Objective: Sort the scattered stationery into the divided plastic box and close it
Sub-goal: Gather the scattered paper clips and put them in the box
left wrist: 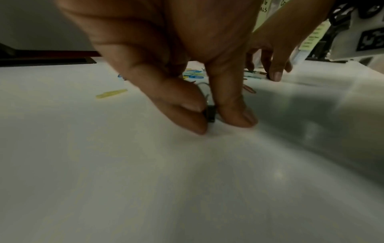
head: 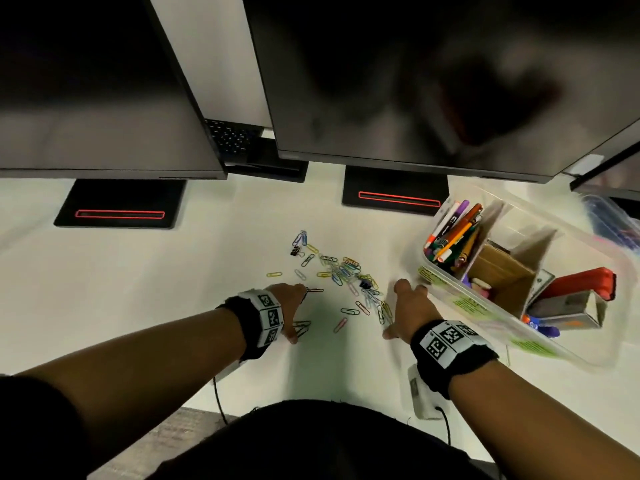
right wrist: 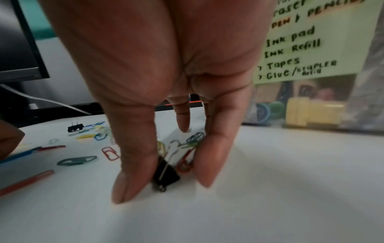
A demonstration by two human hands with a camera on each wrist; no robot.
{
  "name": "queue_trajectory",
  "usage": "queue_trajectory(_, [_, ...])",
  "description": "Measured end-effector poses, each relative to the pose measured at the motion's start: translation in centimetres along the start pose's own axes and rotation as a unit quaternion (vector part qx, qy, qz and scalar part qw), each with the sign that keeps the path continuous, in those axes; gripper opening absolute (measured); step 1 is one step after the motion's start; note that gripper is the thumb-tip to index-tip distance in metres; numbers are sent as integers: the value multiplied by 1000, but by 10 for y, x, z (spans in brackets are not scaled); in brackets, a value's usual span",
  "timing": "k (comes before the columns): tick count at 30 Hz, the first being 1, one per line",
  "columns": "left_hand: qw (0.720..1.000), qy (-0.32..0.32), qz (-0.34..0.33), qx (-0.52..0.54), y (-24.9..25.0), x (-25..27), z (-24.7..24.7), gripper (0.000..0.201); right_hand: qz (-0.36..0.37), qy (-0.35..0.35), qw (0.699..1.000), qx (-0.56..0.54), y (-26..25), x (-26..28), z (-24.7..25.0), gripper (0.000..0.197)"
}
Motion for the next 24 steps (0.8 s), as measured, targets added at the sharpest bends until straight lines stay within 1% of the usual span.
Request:
queue_trajectory(3, [997, 28, -7, 66, 9, -7, 7, 67, 10, 11, 999, -30, -8, -7, -3, 86])
queue_trajectory(6, [993, 59, -14, 105, 16, -15, 12, 62, 32, 25, 997, -68, -23, -14, -3, 81])
queue_trajectory(9, [984, 95, -44, 140, 23, -21, 23, 52, 56, 40, 993, -91, -41, -22, -2, 73])
queue_trajectory(11, [978, 128, -71, 150, 24, -22, 36, 39, 82, 44, 991, -96, -53, -27, -3, 69])
queue_trajectory(13, [971, 169, -83, 147, 16, -23, 52, 31, 115, 51, 987, -102, -62, -32, -2, 63])
queue_trajectory(14, [967, 190, -79, 148, 10, -24, 61, 29, 127, 65, 983, -111, -65, -34, 2, 58])
queue_trajectory(16, [960, 226, -61, 152, -5, -29, 79, 31, 131, 116, 976, -128, -66, -37, 15, 46])
queue_trajectory(18, [964, 221, -37, 142, -18, -39, 89, 44, 137, 166, 970, -112, -68, -41, 27, 42])
queue_trajectory(19, [969, 208, -32, 130, -20, -45, 91, 53, 145, 166, 971, -91, -70, -45, 29, 44])
queue_trajectory(20, [973, 193, -28, 121, -21, -49, 91, 61, 156, 147, 974, -69, -73, -49, 27, 49])
queue_trajectory(21, [977, 174, -26, 119, -20, -53, 89, 65, 165, 113, 978, -51, -77, -53, 22, 54])
queue_trajectory(22, [981, 153, -25, 121, -18, -57, 86, 66, 174, 74, 981, -37, -81, -57, 15, 58])
queue_trajectory(24, [990, 115, -33, 80, -10, -61, 75, 64, 192, 19, 981, -12, -87, -60, 2, 62])
Point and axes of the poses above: each hand's wrist, its own x-axis away from the middle knuckle, its own z-axis out of the back of the hand, y = z × x, the point moved 7 cm from there along -x, towards the middle knuckle, and after that the axes turned 8 degrees about z, right-handed, at the moved point
